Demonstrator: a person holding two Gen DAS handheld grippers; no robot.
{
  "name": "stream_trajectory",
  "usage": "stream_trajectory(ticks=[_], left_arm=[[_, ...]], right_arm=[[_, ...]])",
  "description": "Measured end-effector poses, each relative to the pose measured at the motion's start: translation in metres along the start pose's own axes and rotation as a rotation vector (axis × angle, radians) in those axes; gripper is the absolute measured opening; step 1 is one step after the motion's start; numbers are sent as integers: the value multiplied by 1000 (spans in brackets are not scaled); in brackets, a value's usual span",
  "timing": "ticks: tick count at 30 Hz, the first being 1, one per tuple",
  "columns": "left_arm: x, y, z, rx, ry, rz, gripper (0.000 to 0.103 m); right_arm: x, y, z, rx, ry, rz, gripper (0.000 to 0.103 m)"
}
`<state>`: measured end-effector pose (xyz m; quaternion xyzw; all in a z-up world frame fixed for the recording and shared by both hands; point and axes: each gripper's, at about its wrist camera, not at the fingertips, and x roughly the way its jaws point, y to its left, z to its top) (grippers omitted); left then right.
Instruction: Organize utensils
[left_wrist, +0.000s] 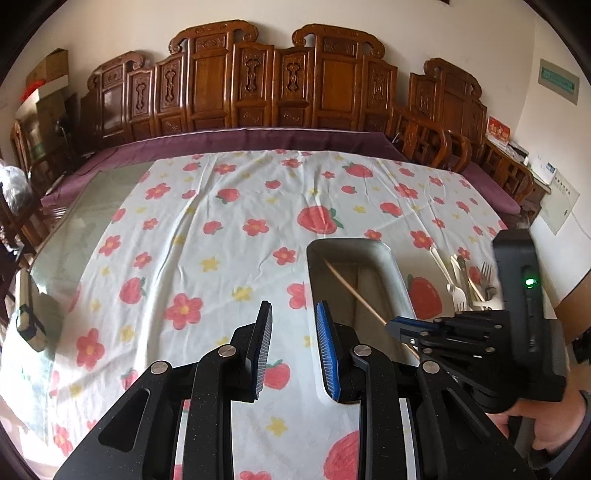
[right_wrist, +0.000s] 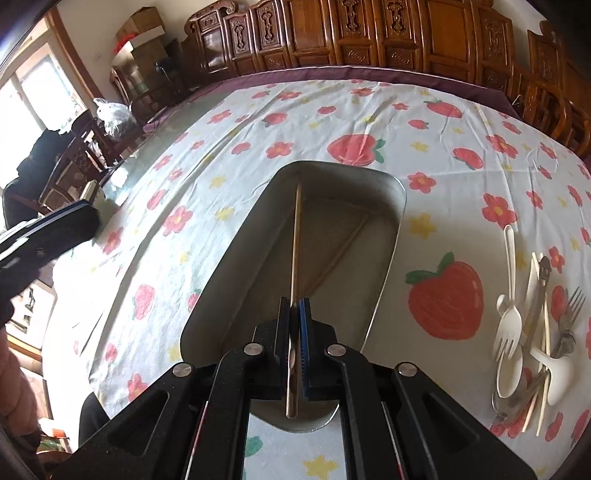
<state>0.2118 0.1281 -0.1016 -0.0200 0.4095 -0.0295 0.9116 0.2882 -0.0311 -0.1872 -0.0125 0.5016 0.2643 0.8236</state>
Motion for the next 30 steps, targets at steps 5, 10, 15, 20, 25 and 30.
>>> stream_trajectory(ticks=[5, 10, 15, 20, 25, 30], left_arm=[[-3, 1, -6, -5, 3, -4, 23], [-5, -7, -11, 9, 7, -6, 23], [-10, -24, -14, 25, 3, -26, 24], [-11, -43, -16, 42, 1, -55, 26], [-7, -70, -16, 74, 7, -86, 26], [-1, -99, -17, 101, 16, -122, 26]], right_arm=[[-1, 1, -2, -16, -26, 15, 8], [-20, -4, -9, -20, -64, 66, 8], [-57, -19, -25, -29, -108, 64, 8], [-100, -55, -47, -12, -140, 17, 8], [-132, -103, -67, 23, -154, -58, 8], [-143, -145, -85, 77, -151, -111, 19]])
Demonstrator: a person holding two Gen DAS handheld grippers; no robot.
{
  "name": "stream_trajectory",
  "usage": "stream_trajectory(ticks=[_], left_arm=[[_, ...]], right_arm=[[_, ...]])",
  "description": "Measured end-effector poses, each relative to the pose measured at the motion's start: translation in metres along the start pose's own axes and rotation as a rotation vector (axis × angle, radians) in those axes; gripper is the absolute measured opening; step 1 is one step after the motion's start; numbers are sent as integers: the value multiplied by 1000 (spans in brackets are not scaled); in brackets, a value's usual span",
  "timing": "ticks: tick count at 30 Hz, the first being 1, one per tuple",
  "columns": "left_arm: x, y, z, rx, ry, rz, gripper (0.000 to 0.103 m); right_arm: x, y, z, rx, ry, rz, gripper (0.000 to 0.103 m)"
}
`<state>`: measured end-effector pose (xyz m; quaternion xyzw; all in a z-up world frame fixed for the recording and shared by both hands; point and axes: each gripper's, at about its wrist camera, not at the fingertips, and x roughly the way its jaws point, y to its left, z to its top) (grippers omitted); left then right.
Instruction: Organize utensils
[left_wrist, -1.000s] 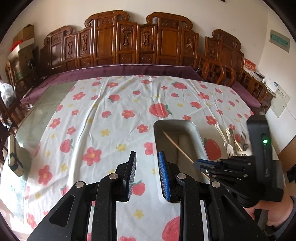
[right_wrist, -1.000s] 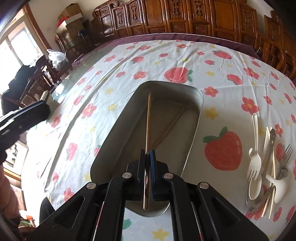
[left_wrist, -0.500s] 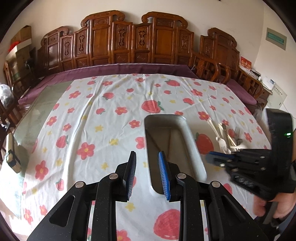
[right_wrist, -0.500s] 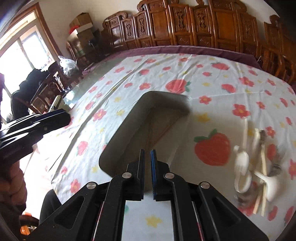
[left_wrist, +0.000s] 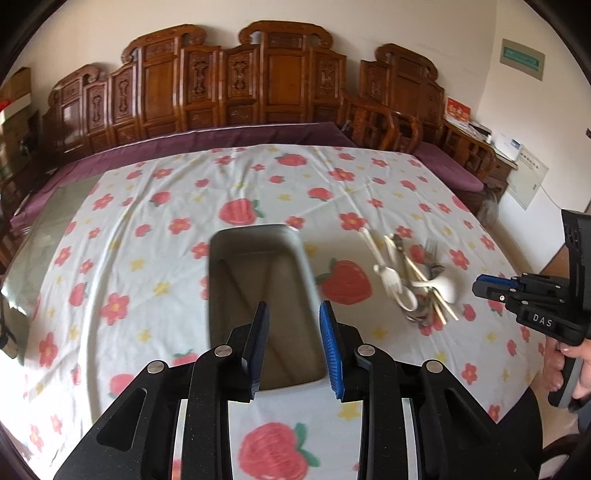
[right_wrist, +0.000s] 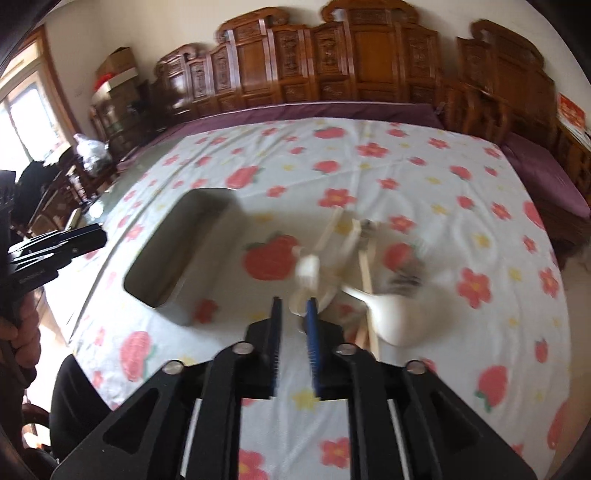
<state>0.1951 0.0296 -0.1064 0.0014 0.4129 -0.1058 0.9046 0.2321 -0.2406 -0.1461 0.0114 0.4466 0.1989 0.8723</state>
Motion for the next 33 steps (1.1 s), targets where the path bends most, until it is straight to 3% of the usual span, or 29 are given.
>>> stream_trajectory(ticks=[6, 22, 33], left_arm=[[15, -25, -3, 29, 28, -31, 27], [47, -63, -11, 60, 80, -68, 38], [88, -80, 3, 30, 105, -121, 50]], right_arm=[[10, -30, -16, 50, 22, -30, 19], [77, -21, -7, 28, 105, -9, 19], [75, -30, -17, 46, 114, -5, 19]])
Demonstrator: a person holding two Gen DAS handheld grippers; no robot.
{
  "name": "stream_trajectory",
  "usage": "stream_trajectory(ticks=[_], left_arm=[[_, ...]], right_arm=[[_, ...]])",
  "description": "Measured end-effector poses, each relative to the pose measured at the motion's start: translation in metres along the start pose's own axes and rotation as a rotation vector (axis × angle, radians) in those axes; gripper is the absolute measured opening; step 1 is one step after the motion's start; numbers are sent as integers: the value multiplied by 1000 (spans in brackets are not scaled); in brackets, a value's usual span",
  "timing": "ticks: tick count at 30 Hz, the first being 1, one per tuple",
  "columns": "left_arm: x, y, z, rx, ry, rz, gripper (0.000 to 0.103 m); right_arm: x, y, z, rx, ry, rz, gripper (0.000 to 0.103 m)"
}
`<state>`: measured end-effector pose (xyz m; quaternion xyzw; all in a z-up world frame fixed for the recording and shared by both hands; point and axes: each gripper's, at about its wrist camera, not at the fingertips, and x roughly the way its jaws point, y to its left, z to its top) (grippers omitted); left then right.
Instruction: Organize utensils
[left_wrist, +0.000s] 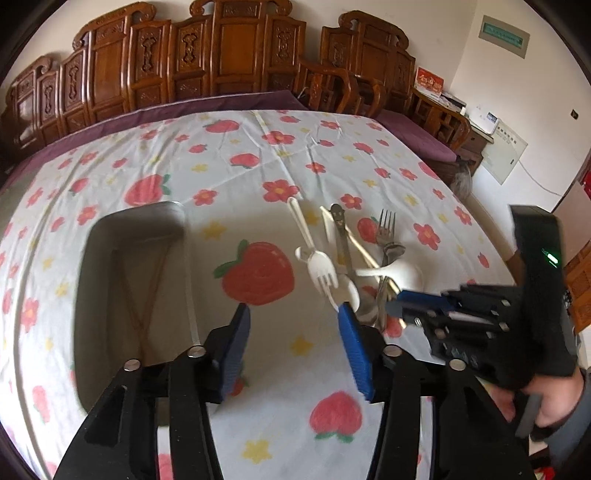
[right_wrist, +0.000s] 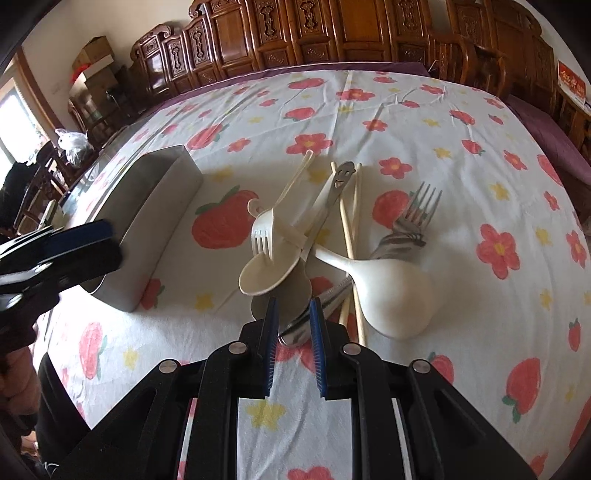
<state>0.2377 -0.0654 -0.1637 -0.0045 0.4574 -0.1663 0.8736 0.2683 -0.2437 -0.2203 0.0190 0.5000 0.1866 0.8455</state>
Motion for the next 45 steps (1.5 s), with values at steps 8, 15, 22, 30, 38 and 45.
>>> stream_trajectory(ticks=[8, 15, 22, 30, 38, 45], left_arm=[[60, -8, 18, -41, 60, -33, 50], [96, -1, 27, -100, 108, -51, 50], [110, -1, 28, -112, 132, -90, 36], [106, -8, 25, -98, 125, -127, 22], [79, -10, 20, -79, 87, -140, 20], [57, -20, 7, -6, 85, -115, 13]], right_arm=[[-23, -11, -10, -6, -11, -1, 19], [-33, -25, -15, 17, -23, 14, 19], [-30, -32, -17, 32, -19, 25, 19], [-28, -35, -19, 40, -13, 23, 19], [-28, -32, -19, 41, -15, 17, 19], [-28, -28, -23, 45, -8, 11, 19]])
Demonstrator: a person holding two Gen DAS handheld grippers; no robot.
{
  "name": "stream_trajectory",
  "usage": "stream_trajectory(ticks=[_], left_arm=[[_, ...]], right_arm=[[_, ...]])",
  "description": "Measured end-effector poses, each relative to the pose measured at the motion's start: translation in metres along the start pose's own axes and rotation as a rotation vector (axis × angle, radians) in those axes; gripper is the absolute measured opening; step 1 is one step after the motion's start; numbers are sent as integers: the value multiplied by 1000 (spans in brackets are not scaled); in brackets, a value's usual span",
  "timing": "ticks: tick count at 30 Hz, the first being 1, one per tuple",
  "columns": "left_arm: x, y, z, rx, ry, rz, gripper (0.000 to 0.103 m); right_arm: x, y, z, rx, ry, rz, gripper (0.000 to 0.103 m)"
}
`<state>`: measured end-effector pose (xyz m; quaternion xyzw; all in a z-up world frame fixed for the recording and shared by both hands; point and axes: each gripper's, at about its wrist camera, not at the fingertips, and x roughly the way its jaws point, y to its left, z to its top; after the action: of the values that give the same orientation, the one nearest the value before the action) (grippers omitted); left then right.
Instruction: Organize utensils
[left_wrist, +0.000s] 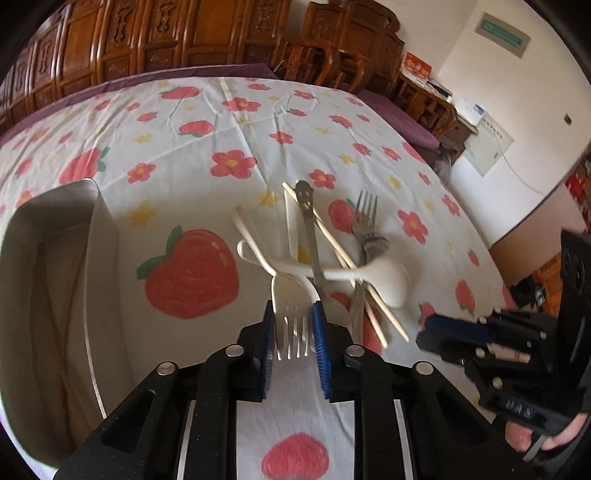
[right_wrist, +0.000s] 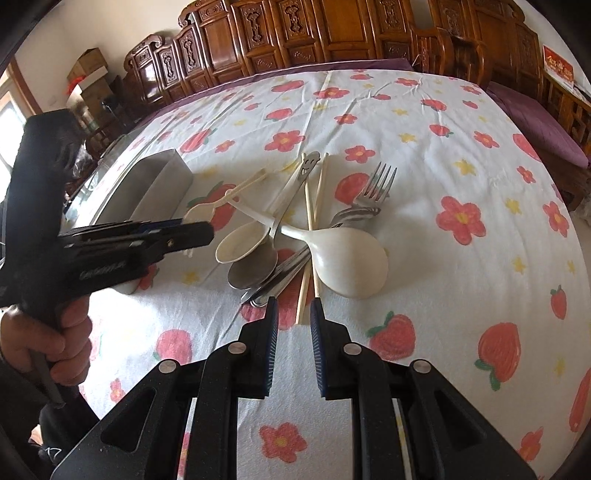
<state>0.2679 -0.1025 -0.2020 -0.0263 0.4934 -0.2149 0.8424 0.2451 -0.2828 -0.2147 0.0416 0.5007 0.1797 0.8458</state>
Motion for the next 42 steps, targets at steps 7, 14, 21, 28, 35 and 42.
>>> stream_trajectory(ticks=[7, 14, 21, 28, 35, 42], left_arm=[[-15, 1, -18, 32, 7, 23, 2], [-35, 3, -24, 42, -5, 35, 2], [-58, 8, -31, 48, -21, 40, 2], [-79, 17, -35, 40, -47, 42, 2], [-92, 26, -35, 28, -73, 39, 2], [-97, 30, -38, 21, -82, 40, 2]], right_arm=[[2, 2, -2, -2, 5, -5, 19], [7, 11, 2, -12, 5, 1, 19], [18, 25, 10, 18, -6, 44, 19], [33, 66, 25, -86, -18, 41, 40], [63, 92, 40, -247, 44, -77, 40], [90, 105, 37, -429, 130, -270, 37]])
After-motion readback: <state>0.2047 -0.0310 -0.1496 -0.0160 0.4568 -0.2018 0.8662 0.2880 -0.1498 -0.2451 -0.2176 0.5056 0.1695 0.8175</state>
